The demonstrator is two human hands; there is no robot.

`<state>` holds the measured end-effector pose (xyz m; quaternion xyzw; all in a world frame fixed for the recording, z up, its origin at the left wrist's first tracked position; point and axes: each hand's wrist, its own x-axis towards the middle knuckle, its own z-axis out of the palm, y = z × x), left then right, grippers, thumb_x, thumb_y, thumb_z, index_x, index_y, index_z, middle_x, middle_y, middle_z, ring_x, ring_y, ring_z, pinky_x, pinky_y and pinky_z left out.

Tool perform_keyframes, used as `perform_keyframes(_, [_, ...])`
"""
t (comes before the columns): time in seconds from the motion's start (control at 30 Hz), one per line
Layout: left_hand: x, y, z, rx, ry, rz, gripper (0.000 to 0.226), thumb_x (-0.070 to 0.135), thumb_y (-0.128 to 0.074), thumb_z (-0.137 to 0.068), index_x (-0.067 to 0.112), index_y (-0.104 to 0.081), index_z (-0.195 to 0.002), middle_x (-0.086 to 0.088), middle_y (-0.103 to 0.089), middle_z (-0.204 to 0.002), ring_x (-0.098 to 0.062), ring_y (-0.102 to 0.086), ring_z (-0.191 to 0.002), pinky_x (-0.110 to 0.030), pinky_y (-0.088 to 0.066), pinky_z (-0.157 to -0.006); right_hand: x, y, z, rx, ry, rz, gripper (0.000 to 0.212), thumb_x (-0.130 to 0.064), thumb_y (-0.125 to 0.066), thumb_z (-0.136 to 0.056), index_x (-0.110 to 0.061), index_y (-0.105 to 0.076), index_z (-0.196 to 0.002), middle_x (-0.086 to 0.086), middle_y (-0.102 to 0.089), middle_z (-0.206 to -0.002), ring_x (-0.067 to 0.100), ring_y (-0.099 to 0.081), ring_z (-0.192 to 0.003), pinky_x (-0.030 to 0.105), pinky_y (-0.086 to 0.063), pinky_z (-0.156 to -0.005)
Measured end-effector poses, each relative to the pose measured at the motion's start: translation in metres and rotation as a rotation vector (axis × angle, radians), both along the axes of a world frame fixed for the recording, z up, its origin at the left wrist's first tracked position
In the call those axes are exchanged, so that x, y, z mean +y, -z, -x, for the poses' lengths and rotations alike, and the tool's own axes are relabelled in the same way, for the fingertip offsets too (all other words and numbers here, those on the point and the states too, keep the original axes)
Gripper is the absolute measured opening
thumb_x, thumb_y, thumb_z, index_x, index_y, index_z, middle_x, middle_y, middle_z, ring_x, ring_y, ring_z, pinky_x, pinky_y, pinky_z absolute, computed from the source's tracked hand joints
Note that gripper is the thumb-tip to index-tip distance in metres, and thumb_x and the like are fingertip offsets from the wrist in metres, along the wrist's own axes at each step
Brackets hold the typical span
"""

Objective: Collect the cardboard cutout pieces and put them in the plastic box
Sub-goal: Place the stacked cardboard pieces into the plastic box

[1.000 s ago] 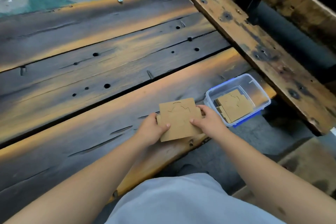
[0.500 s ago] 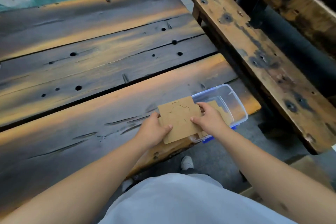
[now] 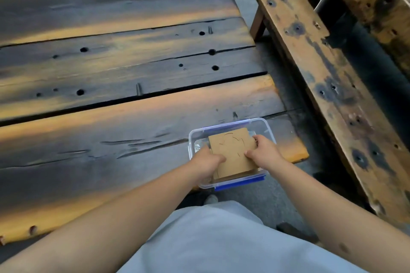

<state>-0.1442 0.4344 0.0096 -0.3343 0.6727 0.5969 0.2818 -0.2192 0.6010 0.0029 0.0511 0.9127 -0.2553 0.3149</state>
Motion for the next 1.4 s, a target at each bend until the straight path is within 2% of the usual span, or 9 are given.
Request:
perform_keyframes(0.13, [0.005, 0.012, 0.002, -0.071, -0.077, -0.024, 0.031, 0.020, -0.065, -0.087, 0.019, -0.047, -0.113, -0.003, -0.059, -0.111, -0.021, -0.060, -0.091, -0.034, -0.053, -0.079, -0.003, 0.014, 0.003, -0.055, -0.026, -0.046, 0.041, -0.018, -0.071, -0.082, -0.011, -0.053, -0.119, 0.015, -0.065, -0.115, 0.032, -0.060, -0.102, 0.031, -0.043, -0.077])
perform_keyframes(0.27, [0.002, 0.018, 0.005, -0.190, -0.132, -0.129, 0.038, 0.022, -0.065, -0.086, 0.015, -0.048, -0.119, -0.006, -0.058, -0.118, -0.025, -0.063, -0.098, -0.042, -0.058, -0.078, -0.004, 0.023, 0.005, -0.086, -0.018, -0.074, 0.033, -0.017, -0.070, -0.082, -0.014, -0.054, -0.110, 0.013, -0.065, -0.112, 0.029, -0.059, -0.095, 0.032, -0.045, -0.076])
perform_keyframes(0.33, [-0.001, 0.020, 0.006, -0.242, -0.154, -0.172, 0.036, 0.024, -0.062, -0.088, 0.016, -0.048, -0.120, -0.007, -0.059, -0.120, -0.024, -0.063, -0.095, -0.039, -0.058, -0.072, -0.003, 0.025, 0.007, -0.095, -0.010, -0.093, 0.038, -0.019, -0.071, -0.081, -0.013, -0.055, -0.115, 0.014, -0.060, -0.118, 0.029, -0.059, -0.096, 0.032, -0.045, -0.076])
perform_keyframes(0.5, [-0.001, 0.022, 0.009, -0.301, -0.158, -0.161, 0.040, 0.028, -0.063, -0.085, 0.017, -0.050, -0.122, -0.010, -0.060, -0.119, -0.032, -0.064, -0.100, -0.047, -0.056, -0.086, 0.000, 0.028, 0.005, -0.115, 0.024, -0.115, 0.056, -0.023, -0.071, -0.082, -0.010, -0.048, -0.131, 0.015, -0.051, -0.131, 0.031, -0.057, -0.112, 0.032, -0.041, -0.079])
perform_keyframes(0.63, [0.002, 0.021, 0.010, -0.332, -0.240, -0.205, 0.042, 0.029, -0.061, -0.086, 0.018, -0.048, -0.124, -0.010, -0.062, -0.114, -0.028, -0.065, -0.094, -0.039, -0.058, -0.071, 0.002, 0.031, 0.007, -0.213, 0.089, -0.039, 0.062, -0.032, -0.068, -0.084, -0.009, -0.039, -0.134, 0.012, -0.055, -0.131, 0.026, -0.054, -0.099, 0.033, -0.041, -0.076])
perform_keyframes(0.7, [0.002, 0.022, 0.011, -0.316, -0.289, -0.214, 0.042, 0.028, -0.061, -0.086, 0.015, -0.050, -0.125, -0.011, -0.063, -0.114, -0.027, -0.066, -0.090, -0.035, -0.056, -0.062, 0.003, 0.032, 0.011, -0.232, 0.121, 0.006, 0.067, -0.038, -0.066, -0.084, -0.010, -0.037, -0.138, 0.011, -0.052, -0.137, 0.028, -0.055, -0.109, 0.033, -0.040, -0.079])
perform_keyframes(1.17, [-0.011, 0.012, 0.023, -0.264, -0.297, -0.236, 0.042, 0.037, -0.058, -0.088, 0.016, -0.050, -0.124, -0.008, -0.062, -0.110, -0.023, -0.061, -0.091, -0.031, -0.052, -0.060, -0.018, 0.027, 0.028, -0.299, 0.071, 0.120, 0.084, -0.056, -0.064, -0.081, -0.015, -0.030, -0.145, 0.010, -0.048, -0.145, 0.032, -0.050, -0.127, 0.048, -0.042, -0.105])
perform_keyframes(1.27, [-0.012, 0.010, 0.020, -0.170, -0.244, -0.173, 0.039, 0.033, -0.057, -0.090, 0.015, -0.050, -0.123, -0.004, -0.063, -0.113, -0.020, -0.061, -0.088, -0.029, -0.054, -0.061, -0.017, 0.024, 0.029, -0.257, 0.075, 0.132, 0.086, -0.053, -0.065, -0.082, -0.014, -0.025, -0.148, 0.011, -0.046, -0.147, 0.032, -0.048, -0.129, 0.046, -0.041, -0.105])
perform_keyframes(1.4, [-0.015, 0.006, 0.014, 0.036, -0.009, 0.183, 0.048, 0.037, -0.059, -0.088, 0.026, -0.045, -0.132, 0.006, -0.057, -0.112, -0.010, -0.055, -0.086, -0.017, -0.040, -0.062, -0.013, 0.016, 0.025, -0.112, -0.009, 0.122, 0.082, -0.049, -0.064, -0.086, -0.017, -0.024, -0.150, 0.010, -0.045, -0.149, 0.031, -0.046, -0.132, 0.041, -0.041, -0.100])
